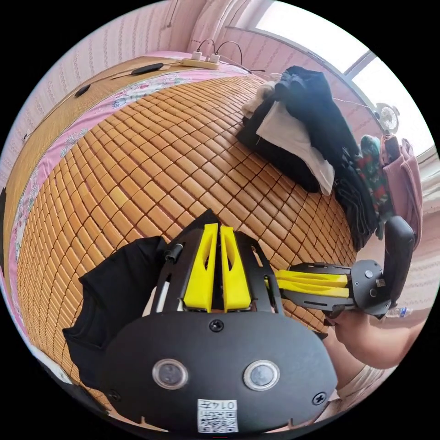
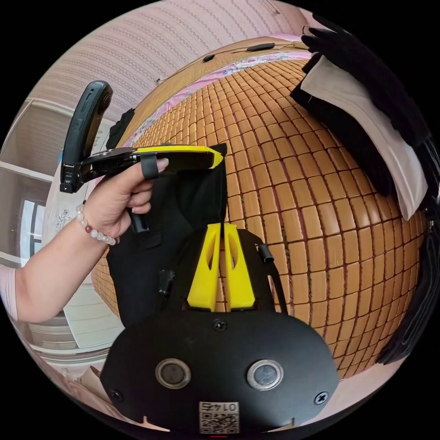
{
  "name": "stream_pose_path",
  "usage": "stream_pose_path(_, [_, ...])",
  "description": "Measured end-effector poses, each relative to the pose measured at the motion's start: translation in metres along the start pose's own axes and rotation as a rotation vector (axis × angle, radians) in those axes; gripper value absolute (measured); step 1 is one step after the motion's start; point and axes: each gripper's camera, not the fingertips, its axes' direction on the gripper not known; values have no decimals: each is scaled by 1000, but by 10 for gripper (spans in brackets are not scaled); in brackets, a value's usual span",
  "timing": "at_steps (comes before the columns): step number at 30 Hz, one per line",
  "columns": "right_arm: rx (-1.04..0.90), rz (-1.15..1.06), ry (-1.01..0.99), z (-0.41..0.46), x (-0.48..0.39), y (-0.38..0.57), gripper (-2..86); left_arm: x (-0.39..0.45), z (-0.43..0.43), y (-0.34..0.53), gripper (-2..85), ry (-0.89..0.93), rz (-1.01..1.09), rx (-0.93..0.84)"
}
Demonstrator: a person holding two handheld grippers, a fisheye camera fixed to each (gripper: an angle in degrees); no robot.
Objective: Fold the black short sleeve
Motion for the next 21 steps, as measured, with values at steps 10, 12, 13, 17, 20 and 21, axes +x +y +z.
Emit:
stream_pose_path(10, [32,22,68,-12,0,13,6,-12,-23,26,55,55,-75,78])
stream_pose_path(12, [32,3,92,-17,-3,16,6,-19,-57,51,57,33,-96,166])
stream_pose_path(13, [31,-13,99,-21,-4,19,6,-22,-66,60,57,25,-109,189])
stream_pose_path(17, [-5,-85,114,-26,-17,29,6,-47,-110,145,51,-23,-274,255])
stream_pose_path(20, [-55,-174,143,-21,-36,38,5,-65,-127,222,47,-59,-460,238])
stream_pose_path(21, [-69,-193,147,-19,-41,39,5,-72,-132,253,45,-74,-539,230])
